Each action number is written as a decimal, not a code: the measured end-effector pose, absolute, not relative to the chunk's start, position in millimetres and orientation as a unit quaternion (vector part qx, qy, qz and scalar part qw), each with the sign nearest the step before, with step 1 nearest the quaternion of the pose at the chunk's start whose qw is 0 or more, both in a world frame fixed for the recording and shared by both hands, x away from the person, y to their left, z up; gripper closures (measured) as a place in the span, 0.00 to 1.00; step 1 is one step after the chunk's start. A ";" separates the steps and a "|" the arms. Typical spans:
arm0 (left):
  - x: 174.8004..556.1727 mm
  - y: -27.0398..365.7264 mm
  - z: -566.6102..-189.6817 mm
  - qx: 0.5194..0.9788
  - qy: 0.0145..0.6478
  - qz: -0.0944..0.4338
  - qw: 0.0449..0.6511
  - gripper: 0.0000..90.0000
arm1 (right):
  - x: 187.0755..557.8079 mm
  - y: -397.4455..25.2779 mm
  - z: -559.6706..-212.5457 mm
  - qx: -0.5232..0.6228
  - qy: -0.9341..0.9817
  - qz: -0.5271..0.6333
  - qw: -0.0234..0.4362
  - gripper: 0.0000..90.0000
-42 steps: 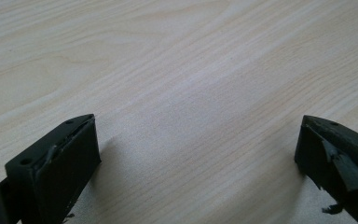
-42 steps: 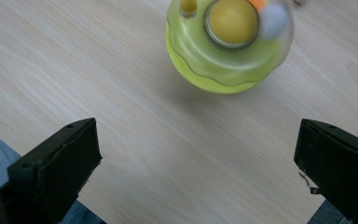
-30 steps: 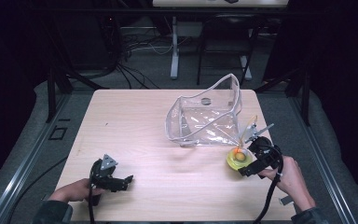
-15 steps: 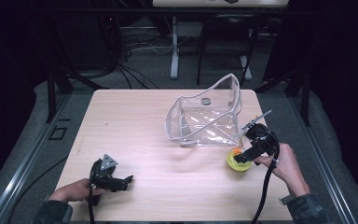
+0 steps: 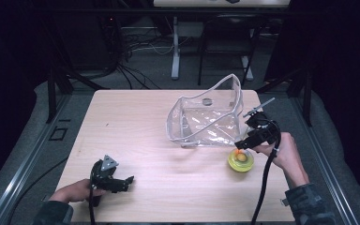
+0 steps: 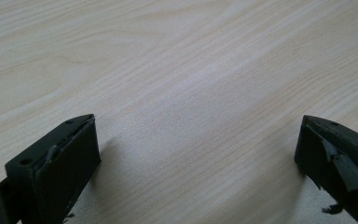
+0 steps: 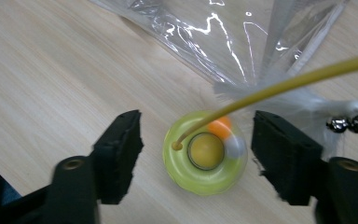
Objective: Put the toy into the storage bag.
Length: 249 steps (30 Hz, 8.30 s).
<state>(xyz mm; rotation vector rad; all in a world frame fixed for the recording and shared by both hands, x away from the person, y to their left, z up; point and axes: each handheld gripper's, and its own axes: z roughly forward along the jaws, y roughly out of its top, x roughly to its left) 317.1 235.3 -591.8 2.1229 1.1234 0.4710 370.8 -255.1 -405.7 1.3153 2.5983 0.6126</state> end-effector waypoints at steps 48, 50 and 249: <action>317.1 235.3 -591.9 0.815 0.432 0.182 0.340 0.00 | 385.2 -256.8 -376.4 0.437 0.872 0.204 0.086 0.98; 317.0 235.2 -591.9 0.815 0.432 0.182 0.340 0.00 | 384.6 -259.5 -372.8 0.439 0.871 0.205 0.084 0.98; 317.1 235.5 -591.5 0.816 0.431 0.179 0.339 0.00 | 456.5 -231.2 -159.3 0.431 0.858 0.181 0.212 0.98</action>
